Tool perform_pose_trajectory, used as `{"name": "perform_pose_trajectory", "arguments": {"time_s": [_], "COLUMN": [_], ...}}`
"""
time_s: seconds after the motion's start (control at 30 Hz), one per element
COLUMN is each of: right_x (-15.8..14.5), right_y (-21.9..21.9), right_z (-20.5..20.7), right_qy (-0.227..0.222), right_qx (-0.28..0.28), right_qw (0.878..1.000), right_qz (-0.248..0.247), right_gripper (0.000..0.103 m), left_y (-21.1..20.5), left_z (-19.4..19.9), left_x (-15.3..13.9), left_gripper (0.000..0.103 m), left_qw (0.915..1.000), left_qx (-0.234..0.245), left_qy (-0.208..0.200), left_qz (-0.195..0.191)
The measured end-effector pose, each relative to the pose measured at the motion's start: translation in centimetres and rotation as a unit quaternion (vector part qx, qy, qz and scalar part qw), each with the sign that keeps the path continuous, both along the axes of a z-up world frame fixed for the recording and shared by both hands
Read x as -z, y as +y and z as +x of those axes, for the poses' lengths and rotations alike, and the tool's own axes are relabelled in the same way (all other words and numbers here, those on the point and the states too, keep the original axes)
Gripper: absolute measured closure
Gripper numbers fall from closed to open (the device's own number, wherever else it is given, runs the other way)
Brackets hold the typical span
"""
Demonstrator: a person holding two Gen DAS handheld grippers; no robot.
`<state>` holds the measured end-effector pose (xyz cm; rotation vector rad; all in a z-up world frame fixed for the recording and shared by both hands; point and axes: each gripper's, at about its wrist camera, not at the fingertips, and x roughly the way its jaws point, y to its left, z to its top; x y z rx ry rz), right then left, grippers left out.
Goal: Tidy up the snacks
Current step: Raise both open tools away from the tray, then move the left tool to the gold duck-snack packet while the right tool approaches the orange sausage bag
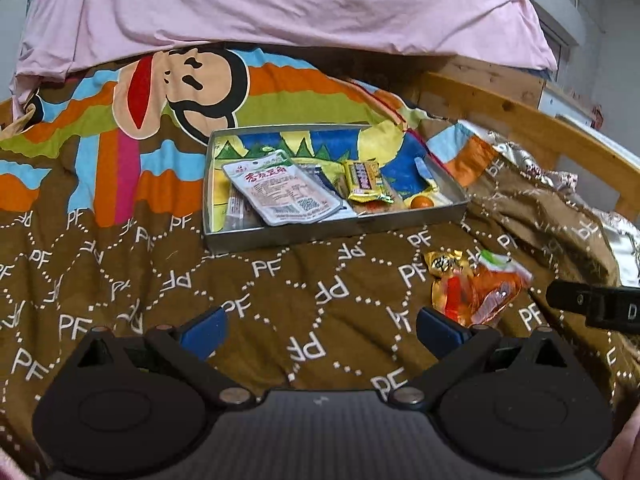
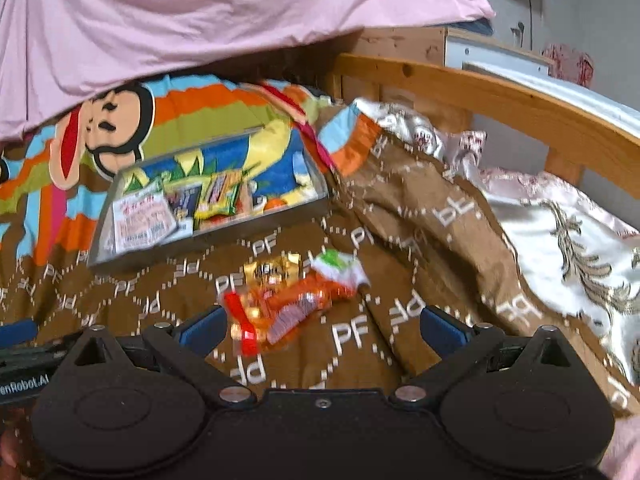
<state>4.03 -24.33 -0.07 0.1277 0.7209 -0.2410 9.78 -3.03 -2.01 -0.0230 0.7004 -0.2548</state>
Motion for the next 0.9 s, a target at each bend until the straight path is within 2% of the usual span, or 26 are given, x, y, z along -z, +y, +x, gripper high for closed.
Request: {"name": "perform_pose_trajectory", "arguments": {"time_s": [0.2,0.47,0.9], "right_x": [0.5,1.3,1.8], "right_y": [0.2,1.4,1.7], "right_z": [-0.2,0.4,1.1], "right_qy": [0.035,0.071,0.088], "right_qx": [0.012,-0.019,-0.038], "right_qw": [0.999,0.997,0.995], "right_qz": [-0.006,-0.017,-0.013], "right_gripper": [0.001,0.001,0.001], "left_y": [0.1,-0.2,0.4], "left_z": [-0.5,-0.4,0.2], "left_x": [0.4,0.9,1.5], "left_gripper": [0.001,0.001,0.001], "left_qw": [0.9995,0.9986,0.9965], "left_qx": [-0.004,-0.001,-0.029], "left_qy": [0.029,0.042,0.069], "left_qz": [0.012,0.031,0.038]}}
